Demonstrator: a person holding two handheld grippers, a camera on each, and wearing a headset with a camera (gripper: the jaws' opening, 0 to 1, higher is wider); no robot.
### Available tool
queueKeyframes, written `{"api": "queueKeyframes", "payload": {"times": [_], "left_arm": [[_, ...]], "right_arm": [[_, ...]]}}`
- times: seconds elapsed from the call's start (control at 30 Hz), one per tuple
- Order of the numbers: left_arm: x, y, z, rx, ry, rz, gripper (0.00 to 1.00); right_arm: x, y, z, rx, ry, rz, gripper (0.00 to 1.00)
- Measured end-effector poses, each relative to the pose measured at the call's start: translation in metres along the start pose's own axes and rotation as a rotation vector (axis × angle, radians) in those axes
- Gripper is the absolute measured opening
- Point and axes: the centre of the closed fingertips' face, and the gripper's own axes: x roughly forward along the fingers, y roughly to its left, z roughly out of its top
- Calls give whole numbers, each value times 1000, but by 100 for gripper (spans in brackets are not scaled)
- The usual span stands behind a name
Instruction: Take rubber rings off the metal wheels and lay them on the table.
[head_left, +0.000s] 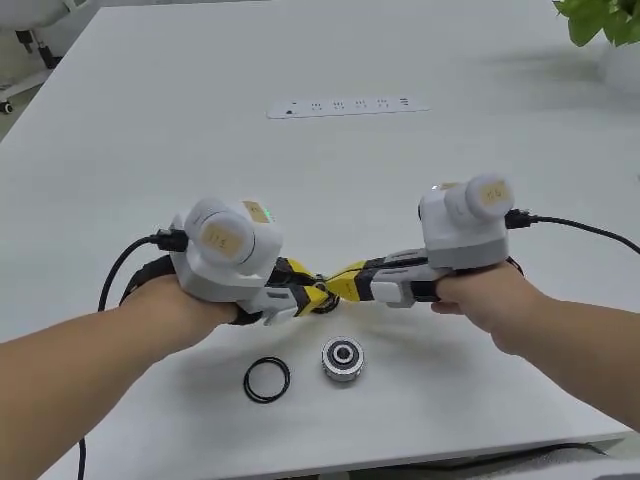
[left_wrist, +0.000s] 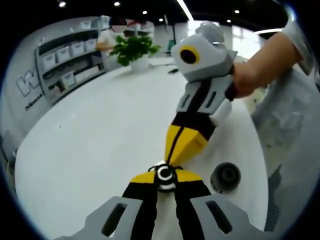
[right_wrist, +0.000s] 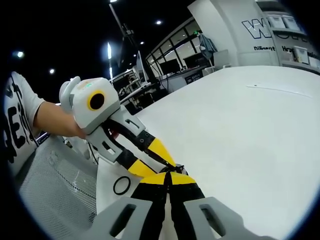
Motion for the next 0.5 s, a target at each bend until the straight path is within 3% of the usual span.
{"api": "queueKeyframes", "payload": {"times": [0.03,0.5], "left_arm": [[0,0,0,0,0,0,13],[0,0,0,0,0,4,13]], "right_arm": [[1,4,2,8,-11,19,0],[-3,2,1,15,-13,-16,0]]}}
